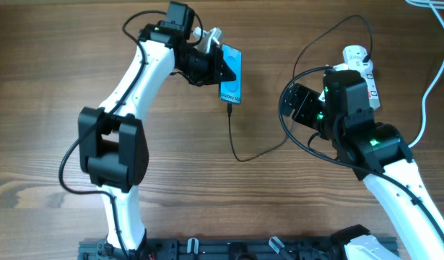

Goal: Plug charger to phone and switch on socket
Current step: 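Lower the phone flat onto the table with the left gripper and release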

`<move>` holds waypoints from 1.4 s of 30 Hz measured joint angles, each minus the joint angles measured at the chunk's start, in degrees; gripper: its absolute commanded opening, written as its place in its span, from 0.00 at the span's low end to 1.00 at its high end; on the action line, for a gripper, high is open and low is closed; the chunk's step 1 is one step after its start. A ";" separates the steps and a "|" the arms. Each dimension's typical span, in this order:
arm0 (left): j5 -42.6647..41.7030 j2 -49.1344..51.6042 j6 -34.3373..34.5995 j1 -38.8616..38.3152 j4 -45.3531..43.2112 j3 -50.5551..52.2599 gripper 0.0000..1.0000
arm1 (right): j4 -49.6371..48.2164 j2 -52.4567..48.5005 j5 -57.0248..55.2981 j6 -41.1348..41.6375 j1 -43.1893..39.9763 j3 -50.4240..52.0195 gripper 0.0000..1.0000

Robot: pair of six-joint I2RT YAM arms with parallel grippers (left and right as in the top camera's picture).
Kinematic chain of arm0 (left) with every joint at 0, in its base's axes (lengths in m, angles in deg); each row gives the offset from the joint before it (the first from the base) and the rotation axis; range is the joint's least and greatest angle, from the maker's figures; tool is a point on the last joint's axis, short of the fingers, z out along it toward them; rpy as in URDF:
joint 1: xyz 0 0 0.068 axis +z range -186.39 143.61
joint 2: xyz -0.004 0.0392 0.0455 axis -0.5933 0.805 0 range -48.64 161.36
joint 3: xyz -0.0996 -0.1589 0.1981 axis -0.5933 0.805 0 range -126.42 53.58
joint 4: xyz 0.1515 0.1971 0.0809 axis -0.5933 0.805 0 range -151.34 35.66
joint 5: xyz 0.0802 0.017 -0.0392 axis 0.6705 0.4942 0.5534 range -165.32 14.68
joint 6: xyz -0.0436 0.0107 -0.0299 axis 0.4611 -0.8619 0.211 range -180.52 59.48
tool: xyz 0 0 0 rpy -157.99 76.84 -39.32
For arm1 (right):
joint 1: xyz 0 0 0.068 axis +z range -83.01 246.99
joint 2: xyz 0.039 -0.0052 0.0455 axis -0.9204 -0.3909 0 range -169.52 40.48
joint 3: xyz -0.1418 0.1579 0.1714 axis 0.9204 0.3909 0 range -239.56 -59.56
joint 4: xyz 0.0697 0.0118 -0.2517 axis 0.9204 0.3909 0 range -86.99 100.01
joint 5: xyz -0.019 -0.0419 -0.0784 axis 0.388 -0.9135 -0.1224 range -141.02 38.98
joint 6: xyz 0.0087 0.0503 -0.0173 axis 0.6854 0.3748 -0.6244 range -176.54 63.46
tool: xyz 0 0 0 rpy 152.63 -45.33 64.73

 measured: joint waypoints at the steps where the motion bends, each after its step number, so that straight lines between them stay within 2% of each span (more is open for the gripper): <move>1: 0.00 0.68 0.02 -0.07 -0.31 0.00 0.04 | 0.37 0.00 0.00 -0.04 0.00 0.00 0.91; 10: 0.02 5.75 3.34 -0.46 -4.59 0.02 0.04 | 0.98 0.00 -0.87 -0.24 0.00 0.00 0.91; 18: 0.90 9.97 4.13 -5.42 -8.39 0.07 0.04 | 1.57 -1.20 -2.23 -0.28 0.00 0.00 0.93; 31: 4.46 14.40 5.75 -5.40 -12.37 0.17 0.04 | 2.05 -1.20 -4.24 -0.46 0.00 0.00 0.95; 33: 5.40 14.43 6.10 -5.46 -12.57 0.17 0.11 | 2.05 -1.20 -4.33 -0.46 0.00 0.00 0.95; 38: 7.39 14.53 6.49 -6.10 -12.63 0.15 0.18 | 2.08 -1.20 -4.46 -0.46 0.00 0.00 0.96; 42: 8.92 15.17 6.47 -7.17 -11.96 -0.22 0.35 | 2.91 -1.20 -4.48 -0.46 0.00 0.00 0.96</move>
